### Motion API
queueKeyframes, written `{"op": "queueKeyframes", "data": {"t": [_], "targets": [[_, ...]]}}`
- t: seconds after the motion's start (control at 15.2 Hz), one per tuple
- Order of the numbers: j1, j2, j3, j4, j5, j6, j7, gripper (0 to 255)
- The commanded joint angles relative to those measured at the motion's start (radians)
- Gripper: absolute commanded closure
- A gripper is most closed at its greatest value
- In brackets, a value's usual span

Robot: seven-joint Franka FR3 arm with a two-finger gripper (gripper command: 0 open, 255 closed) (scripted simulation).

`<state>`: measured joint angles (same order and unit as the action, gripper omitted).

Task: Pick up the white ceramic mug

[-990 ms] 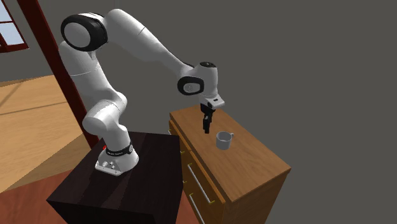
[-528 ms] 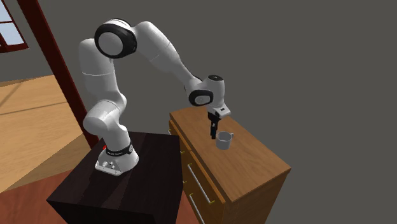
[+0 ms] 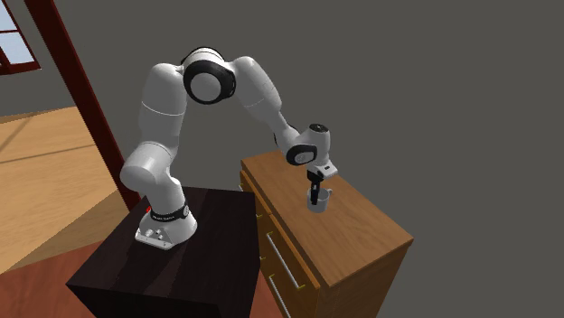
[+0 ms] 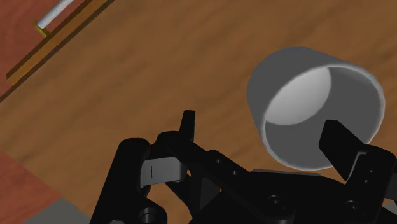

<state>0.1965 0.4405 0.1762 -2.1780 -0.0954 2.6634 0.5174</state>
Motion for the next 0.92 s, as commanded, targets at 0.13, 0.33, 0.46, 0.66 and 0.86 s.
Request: {"op": "queueKeyframes", "data": {"t": [0.13, 0.33, 0.46, 0.66, 0.86], "targets": [[0.034, 0.116, -0.017, 0.084, -0.022, 0.032, 0.029, 0], [0.04, 0.153, -0.025, 0.094, -0.029, 0.059, 0.034, 0], [0.045, 0.178, -0.031, 0.102, -0.034, 0.076, 0.037, 0], [0.048, 0.198, -0.035, 0.109, -0.037, 0.09, 0.039, 0], [0.048, 0.197, -0.035, 0.109, -0.037, 0.089, 0.038, 255]]}}
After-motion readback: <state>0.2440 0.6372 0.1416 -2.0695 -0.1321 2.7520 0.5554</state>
